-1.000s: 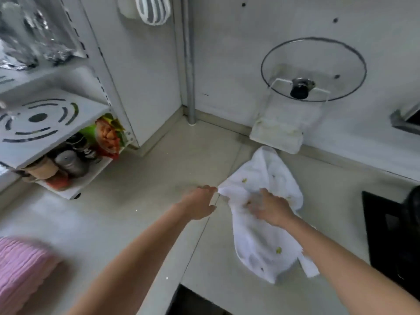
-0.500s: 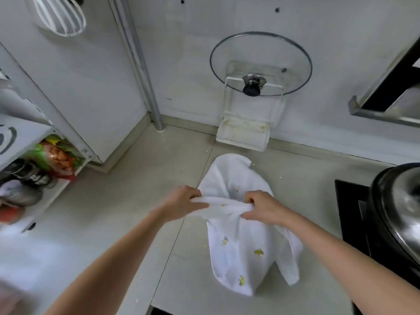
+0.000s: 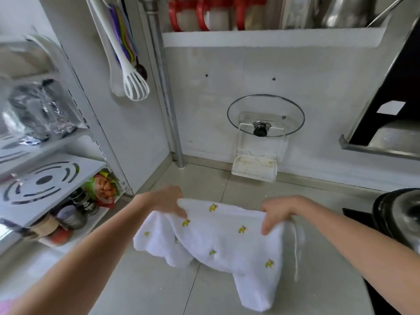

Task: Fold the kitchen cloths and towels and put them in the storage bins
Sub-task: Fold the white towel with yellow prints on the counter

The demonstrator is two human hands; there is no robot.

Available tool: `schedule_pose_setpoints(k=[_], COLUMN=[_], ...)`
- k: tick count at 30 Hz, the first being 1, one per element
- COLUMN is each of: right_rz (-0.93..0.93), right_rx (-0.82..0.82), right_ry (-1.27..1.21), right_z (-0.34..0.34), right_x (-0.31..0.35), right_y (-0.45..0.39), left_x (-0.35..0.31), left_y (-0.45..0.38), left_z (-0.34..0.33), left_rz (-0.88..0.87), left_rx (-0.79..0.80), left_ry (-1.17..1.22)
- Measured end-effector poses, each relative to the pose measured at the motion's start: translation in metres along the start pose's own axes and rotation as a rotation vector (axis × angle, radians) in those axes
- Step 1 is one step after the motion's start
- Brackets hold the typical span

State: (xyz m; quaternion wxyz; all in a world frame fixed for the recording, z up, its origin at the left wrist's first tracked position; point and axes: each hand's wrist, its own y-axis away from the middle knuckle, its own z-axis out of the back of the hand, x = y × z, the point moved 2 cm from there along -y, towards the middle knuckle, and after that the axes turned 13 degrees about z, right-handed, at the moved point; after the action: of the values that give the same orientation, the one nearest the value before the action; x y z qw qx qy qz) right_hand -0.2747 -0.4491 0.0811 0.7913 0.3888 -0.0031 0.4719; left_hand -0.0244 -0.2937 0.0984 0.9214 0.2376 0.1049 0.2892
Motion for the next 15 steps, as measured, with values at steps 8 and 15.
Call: schedule_pose_setpoints(k=[8,15], right_rz=[-0.161,-0.168], right_rx=[-0.736,-0.940], right_ry=[0.348,0.613], right_z=[0.070,0.083], right_x=[-0.002,0.033], right_y=[0.013,0.043], left_x=[0.038,0.050], left_y=[0.012,0.056], left_z=[0.088,0.115], left_rz=[0.185,0.036], left_rx=[-0.779,-1.168], left_ry=[-0.418,-0.400])
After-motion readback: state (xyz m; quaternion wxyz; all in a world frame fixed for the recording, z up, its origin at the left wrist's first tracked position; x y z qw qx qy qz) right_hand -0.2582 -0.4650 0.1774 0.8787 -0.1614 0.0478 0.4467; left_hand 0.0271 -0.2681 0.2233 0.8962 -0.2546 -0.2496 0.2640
